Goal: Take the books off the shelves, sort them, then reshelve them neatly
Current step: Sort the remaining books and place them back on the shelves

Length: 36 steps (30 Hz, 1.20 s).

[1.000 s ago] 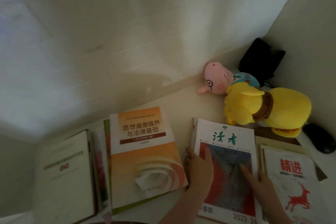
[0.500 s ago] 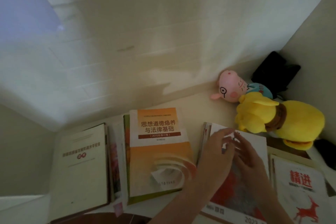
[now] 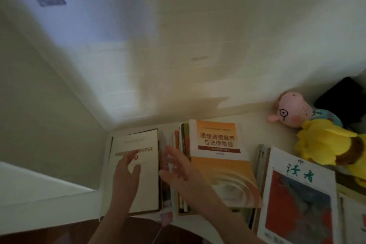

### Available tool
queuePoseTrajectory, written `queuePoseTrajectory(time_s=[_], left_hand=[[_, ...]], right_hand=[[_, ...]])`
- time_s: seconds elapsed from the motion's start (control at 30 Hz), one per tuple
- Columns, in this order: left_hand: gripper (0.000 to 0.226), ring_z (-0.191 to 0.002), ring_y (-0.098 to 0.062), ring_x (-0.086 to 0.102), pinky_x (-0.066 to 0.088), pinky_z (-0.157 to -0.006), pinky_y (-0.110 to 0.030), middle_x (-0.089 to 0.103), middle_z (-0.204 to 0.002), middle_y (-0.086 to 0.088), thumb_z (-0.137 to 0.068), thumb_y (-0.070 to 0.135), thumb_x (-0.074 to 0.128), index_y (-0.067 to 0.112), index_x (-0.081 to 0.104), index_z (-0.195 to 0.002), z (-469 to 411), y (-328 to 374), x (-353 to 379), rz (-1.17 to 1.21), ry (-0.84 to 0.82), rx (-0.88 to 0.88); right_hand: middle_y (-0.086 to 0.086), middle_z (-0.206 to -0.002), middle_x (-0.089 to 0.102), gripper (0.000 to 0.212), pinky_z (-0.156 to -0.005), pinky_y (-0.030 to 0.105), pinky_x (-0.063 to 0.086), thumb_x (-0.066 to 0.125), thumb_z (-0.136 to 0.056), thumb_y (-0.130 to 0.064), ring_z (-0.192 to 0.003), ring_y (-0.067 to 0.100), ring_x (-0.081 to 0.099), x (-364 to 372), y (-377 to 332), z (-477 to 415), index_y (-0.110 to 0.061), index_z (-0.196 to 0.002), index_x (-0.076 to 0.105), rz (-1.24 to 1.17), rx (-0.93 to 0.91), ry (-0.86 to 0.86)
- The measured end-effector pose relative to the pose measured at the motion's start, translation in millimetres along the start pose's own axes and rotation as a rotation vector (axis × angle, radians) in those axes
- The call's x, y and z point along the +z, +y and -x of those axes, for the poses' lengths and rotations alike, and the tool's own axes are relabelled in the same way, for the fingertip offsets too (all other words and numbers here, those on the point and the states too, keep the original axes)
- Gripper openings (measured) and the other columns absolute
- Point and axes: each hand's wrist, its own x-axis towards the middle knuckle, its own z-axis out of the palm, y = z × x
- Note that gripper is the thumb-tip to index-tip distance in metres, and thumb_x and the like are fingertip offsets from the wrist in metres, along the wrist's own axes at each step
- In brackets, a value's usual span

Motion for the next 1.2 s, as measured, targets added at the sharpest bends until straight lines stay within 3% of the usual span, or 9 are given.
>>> queuePoseTrajectory(time_s=[0.13,0.3,0.4,0.5,0.73,0.87,1.0,1.13,1.2], left_hand=[[0.055,-0.125,-0.038,0.044,0.037,-0.105,-0.053,0.044,-0.139,-0.024,-0.088,0.007,0.061,0.003,0.041,-0.139,-25.4,-73.8,-19.0,-0.087,-0.040,-0.309],[0.064,-0.131,-0.041,0.037,0.028,-0.108,-0.046,0.039,-0.143,-0.026,-0.092,0.023,0.060,0.000,0.030,-0.143,-33.6,-84.8,-30.9,-0.215,-0.084,-0.370],[0.069,-0.133,-0.040,0.034,0.028,-0.107,-0.045,0.032,-0.147,-0.026,-0.094,0.027,0.056,-0.001,0.021,-0.147,-37.2,-92.7,-29.8,-0.152,-0.147,-0.429],[0.072,-0.128,-0.043,0.038,0.033,-0.105,-0.048,0.035,-0.142,-0.028,-0.093,0.031,0.057,-0.001,0.020,-0.146,-38.0,-102.1,-25.8,-0.166,-0.137,-0.441],[0.068,-0.125,-0.043,0.040,0.032,-0.105,-0.044,0.043,-0.136,-0.029,-0.092,0.042,0.055,-0.006,0.036,-0.137,-42.7,-102.9,-25.6,-0.247,-0.102,-0.532],[0.078,-0.130,-0.042,0.029,0.027,-0.106,-0.048,0.029,-0.141,-0.030,-0.091,0.041,0.057,-0.004,0.021,-0.143,-34.6,-96.0,-21.0,-0.284,-0.057,-0.553],[0.074,-0.129,-0.044,0.030,0.027,-0.106,-0.050,0.029,-0.140,-0.031,-0.092,0.037,0.056,-0.006,0.021,-0.142,-37.9,-96.3,-22.4,-0.308,-0.071,-0.558],[0.070,-0.130,-0.045,0.033,0.030,-0.107,-0.051,0.032,-0.142,-0.029,-0.094,0.040,0.050,-0.004,0.022,-0.142,-36.6,-98.3,-29.2,-0.330,-0.182,-0.499],[0.070,-0.139,-0.041,0.021,0.023,-0.113,-0.049,0.014,-0.153,-0.025,-0.096,0.041,0.046,0.005,0.017,-0.148,-28.7,-85.1,-31.8,-0.398,-0.230,-0.382]], right_hand=[[-0.006,-0.149,0.037,0.081,-0.108,0.036,0.041,0.067,-0.085,-0.035,-0.135,0.017,0.041,54.9,45.1,-44.9,-0.036,-0.150,0.019,0.005,0.159,0.014],[-0.007,-0.145,0.034,0.091,-0.100,0.019,0.027,0.064,-0.088,-0.007,-0.138,0.016,0.031,73.5,75.2,-70.9,-0.027,-0.151,0.003,0.101,0.256,0.108],[-0.005,-0.153,0.024,0.108,-0.114,0.032,0.026,0.074,-0.078,-0.014,-0.140,0.015,0.025,86.3,90.4,-75.3,-0.030,-0.151,-0.004,0.226,0.270,0.196],[-0.009,-0.150,0.025,0.111,-0.114,0.043,0.032,0.075,-0.073,-0.012,-0.139,0.013,0.026,95.2,103.7,-75.7,-0.034,-0.151,-0.001,0.193,0.265,0.245],[0.001,-0.142,0.043,0.099,-0.103,0.041,0.045,0.070,-0.075,0.000,-0.129,0.021,0.043,92.1,100.0,-79.4,-0.034,-0.149,0.013,0.019,0.312,0.294],[0.009,-0.137,0.051,0.086,-0.071,0.023,0.051,0.066,-0.083,0.000,-0.115,0.022,0.055,84.6,94.7,-84.9,-0.022,-0.151,0.019,-0.204,0.463,0.252],[0.010,-0.127,0.059,0.073,-0.083,0.034,0.054,0.068,-0.078,0.006,-0.111,0.023,0.059,85.8,92.2,-92.3,-0.012,-0.142,0.038,-0.218,0.518,0.239],[0.008,-0.120,0.062,0.065,-0.071,0.025,0.053,0.063,-0.080,0.010,-0.101,0.019,0.061,86.2,88.3,-83.9,-0.013,-0.138,0.043,-0.244,0.469,0.244],[0.001,-0.107,0.063,0.061,-0.066,0.023,0.052,0.058,-0.081,0.012,-0.091,0.013,0.061,87.4,87.3,-81.9,-0.014,-0.135,0.047,-0.277,0.439,0.234]])
